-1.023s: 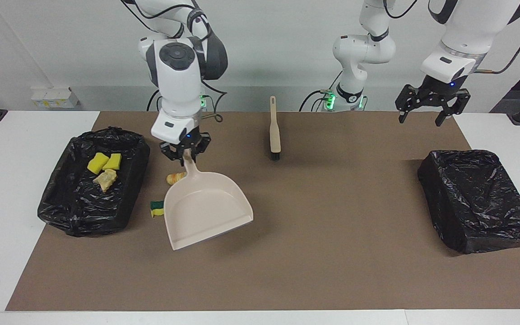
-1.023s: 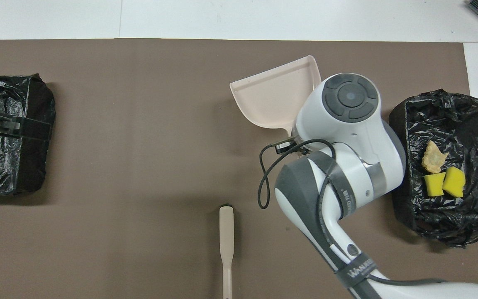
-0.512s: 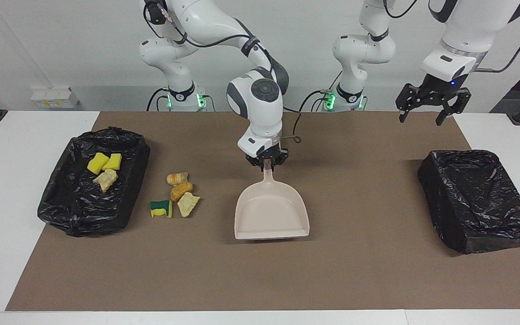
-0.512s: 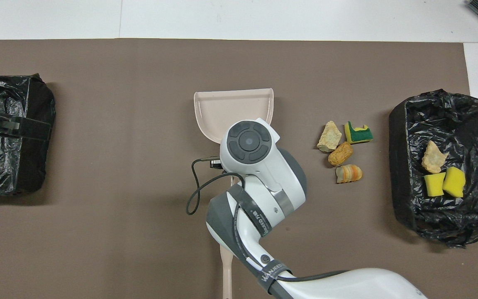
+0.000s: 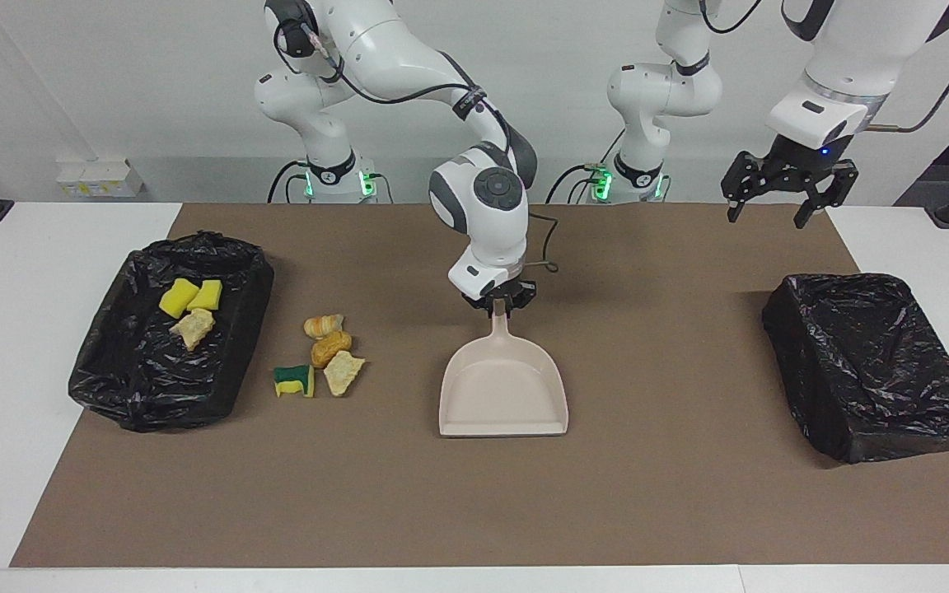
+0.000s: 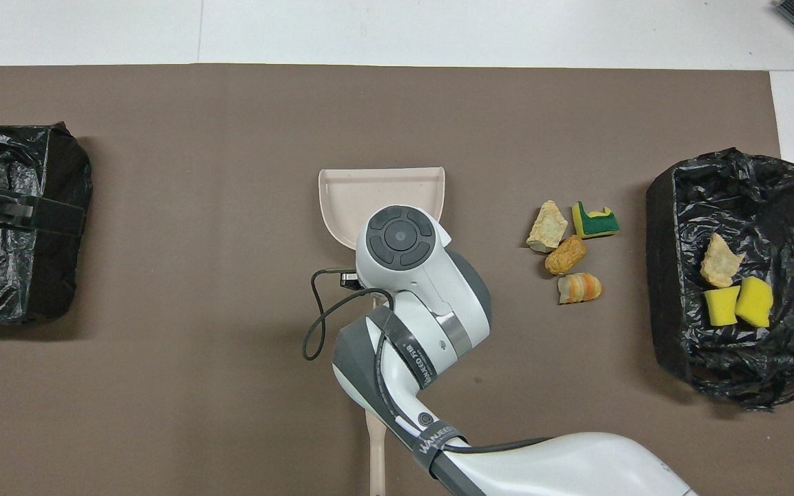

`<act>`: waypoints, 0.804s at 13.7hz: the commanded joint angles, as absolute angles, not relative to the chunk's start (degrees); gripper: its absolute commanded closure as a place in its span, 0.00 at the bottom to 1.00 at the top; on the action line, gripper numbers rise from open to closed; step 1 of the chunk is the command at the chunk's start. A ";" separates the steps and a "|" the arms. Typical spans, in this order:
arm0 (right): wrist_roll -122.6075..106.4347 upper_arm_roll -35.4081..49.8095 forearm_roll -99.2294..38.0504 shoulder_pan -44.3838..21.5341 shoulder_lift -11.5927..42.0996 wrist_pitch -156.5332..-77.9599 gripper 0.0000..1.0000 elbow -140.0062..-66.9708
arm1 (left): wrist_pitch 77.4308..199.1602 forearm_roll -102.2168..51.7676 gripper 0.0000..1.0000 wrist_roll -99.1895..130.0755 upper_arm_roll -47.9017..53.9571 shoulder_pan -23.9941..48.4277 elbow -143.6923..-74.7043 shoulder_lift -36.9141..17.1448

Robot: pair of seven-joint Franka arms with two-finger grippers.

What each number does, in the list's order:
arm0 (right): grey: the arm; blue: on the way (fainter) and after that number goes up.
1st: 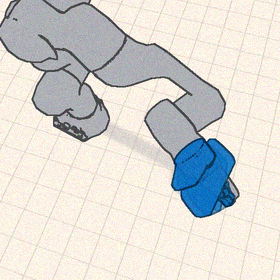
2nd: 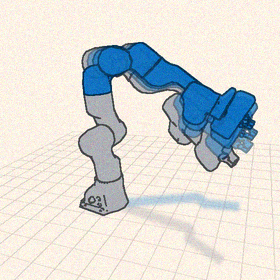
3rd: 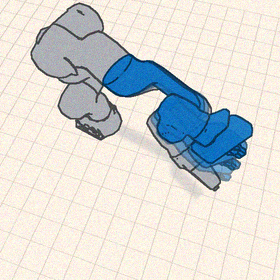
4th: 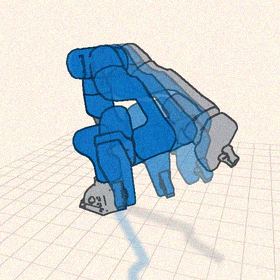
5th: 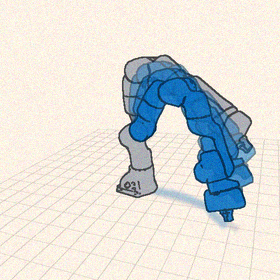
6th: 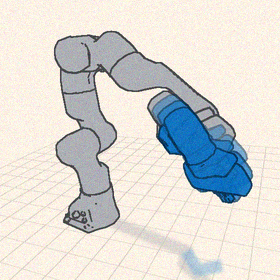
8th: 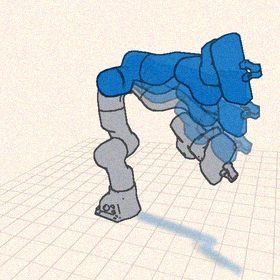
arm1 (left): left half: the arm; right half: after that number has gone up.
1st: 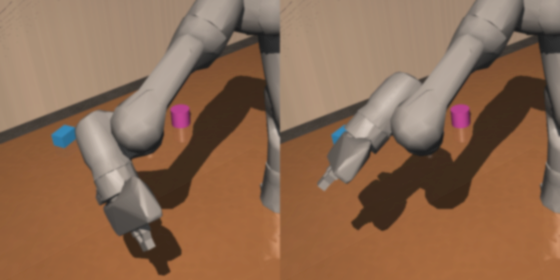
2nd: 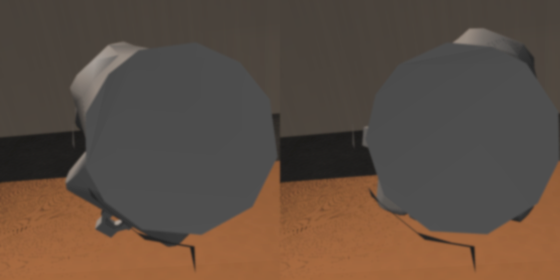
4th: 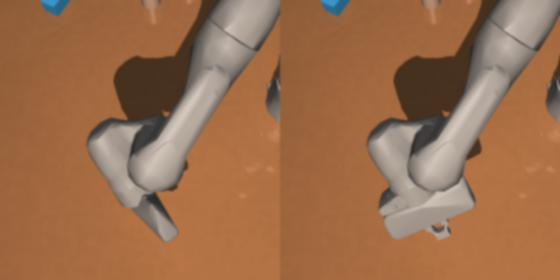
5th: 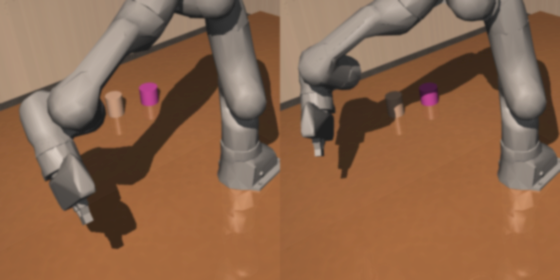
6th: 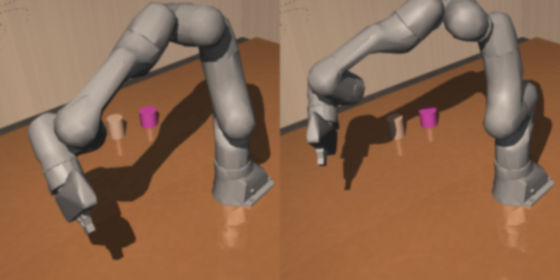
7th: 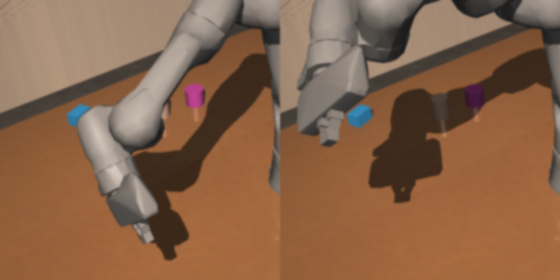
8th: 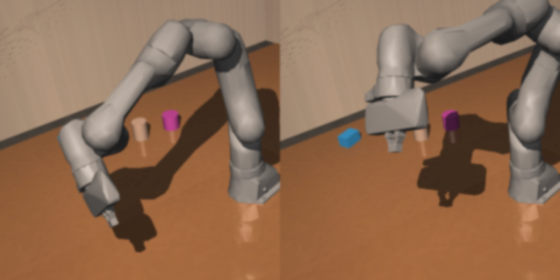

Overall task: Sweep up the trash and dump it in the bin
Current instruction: 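Return the dustpan to the table center and release it with the right gripper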

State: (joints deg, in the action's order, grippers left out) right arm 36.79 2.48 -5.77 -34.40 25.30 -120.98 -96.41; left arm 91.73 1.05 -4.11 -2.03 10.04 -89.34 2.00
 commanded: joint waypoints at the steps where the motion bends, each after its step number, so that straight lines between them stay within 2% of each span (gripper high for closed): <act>1: 35.33 2.64 -8.09 -34.10 24.87 -119.97 0.79 -96.06 | 90.44 1.76 0.00 -4.40 -1.49 9.58 -88.42 2.02; 2: 35.07 2.64 -7.39 -34.10 24.79 -119.88 0.03 -95.80 | 90.35 1.67 0.00 -4.39 -1.49 9.41 -88.42 2.02; 3: 35.16 2.64 -7.12 -34.28 24.61 -119.71 0.00 -95.45 | 90.35 1.67 0.00 -4.39 -1.58 9.32 -88.42 2.02; 5: 35.94 2.55 -7.12 -34.28 23.65 -119.27 0.00 -95.54 | 90.53 1.67 0.00 -4.31 -1.58 9.32 -88.33 2.02; 7: 35.86 2.37 -7.21 -33.58 20.06 -115.77 0.00 -95.54 | 90.53 1.76 0.00 -4.39 -1.58 9.40 -88.33 1.93; 11: 35.24 2.37 -8.43 -30.86 10.65 -101.29 0.00 -95.98 | 90.53 1.41 0.00 -4.66 -1.49 9.49 -88.51 2.02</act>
State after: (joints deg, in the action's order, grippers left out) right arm 36.72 2.08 -6.45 -32.64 15.63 -107.02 -94.39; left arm 91.72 1.05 -4.11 -1.95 10.03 -89.34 2.02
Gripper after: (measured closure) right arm 0.000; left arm 0.000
